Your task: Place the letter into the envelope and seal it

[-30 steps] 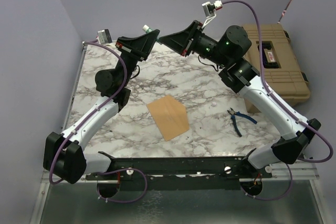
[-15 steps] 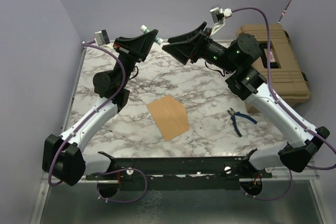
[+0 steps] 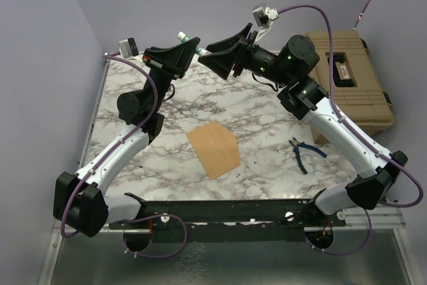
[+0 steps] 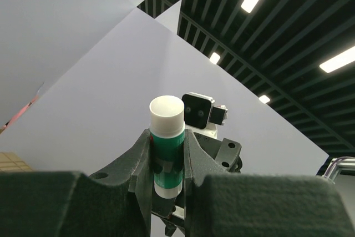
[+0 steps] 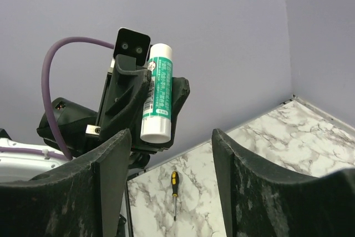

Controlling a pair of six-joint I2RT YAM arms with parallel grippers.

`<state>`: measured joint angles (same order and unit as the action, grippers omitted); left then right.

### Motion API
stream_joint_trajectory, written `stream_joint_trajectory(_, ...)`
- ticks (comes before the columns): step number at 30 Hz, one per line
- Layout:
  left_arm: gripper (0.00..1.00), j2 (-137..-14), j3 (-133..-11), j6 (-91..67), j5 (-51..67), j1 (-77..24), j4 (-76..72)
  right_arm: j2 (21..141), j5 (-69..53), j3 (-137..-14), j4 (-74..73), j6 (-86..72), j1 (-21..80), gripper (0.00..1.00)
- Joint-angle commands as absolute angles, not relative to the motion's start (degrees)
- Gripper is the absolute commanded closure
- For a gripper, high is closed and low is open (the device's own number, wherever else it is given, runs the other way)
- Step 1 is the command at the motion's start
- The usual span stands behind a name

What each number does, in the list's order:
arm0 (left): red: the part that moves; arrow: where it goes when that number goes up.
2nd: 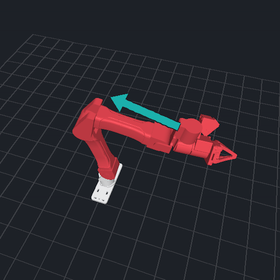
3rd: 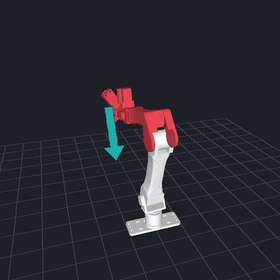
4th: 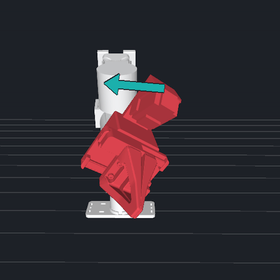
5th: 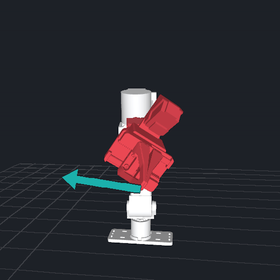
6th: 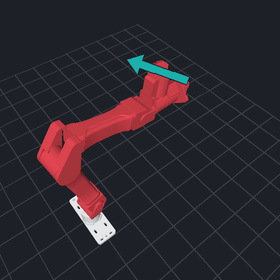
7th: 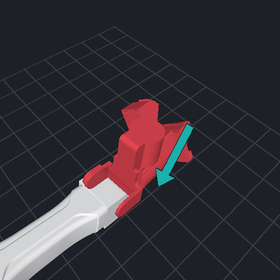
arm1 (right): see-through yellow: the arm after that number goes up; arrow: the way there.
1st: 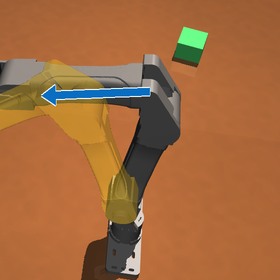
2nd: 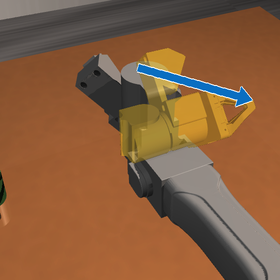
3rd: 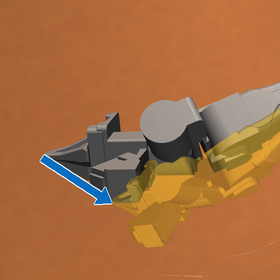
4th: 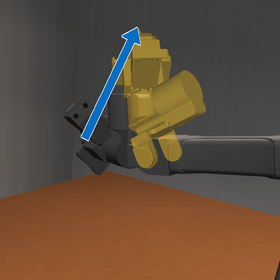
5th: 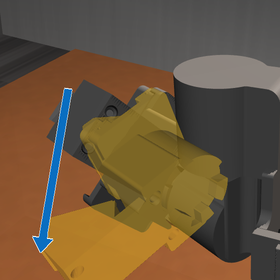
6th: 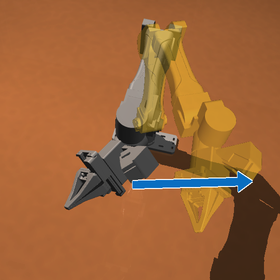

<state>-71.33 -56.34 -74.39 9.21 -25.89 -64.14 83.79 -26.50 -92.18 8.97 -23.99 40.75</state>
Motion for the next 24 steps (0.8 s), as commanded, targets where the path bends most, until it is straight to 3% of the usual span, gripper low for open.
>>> stream_joint_trajectory(1,1.0,-70.4,-56.61,-74.95,10.37,-26.02,-65.54,85.13,-28.21,-95.02,11.19,-26.43,40.41,0.41)
stream_joint_trajectory(8,1.0,-69.87,-56.89,-74.82,10.5,-26.02,-65.43,87.76,-29.61,-96.63,14.36,-34.96,40.39,0.78)
stream_joint_trajectory(13,1.0,-68.42,-57.89,-70.76,11.99,-26.02,-65.98,89.9,-32.63,-97.59,16.69,-52.82,38.83,0.96)
stream_joint_trajectory(20,1.0,-65.48,-58.5,-60.22,17.61,-26.02,-69.0,90.56,-30.33,-87.06,27.57,-95.64,35.03,0.99)
stream_joint_trajectory(24,1.0,-65.04,-60.97,-56.08,22.86,-26.1,-69.52,88.98,-24.3,-83.19,31.6,-106.47,35.8,0.99)
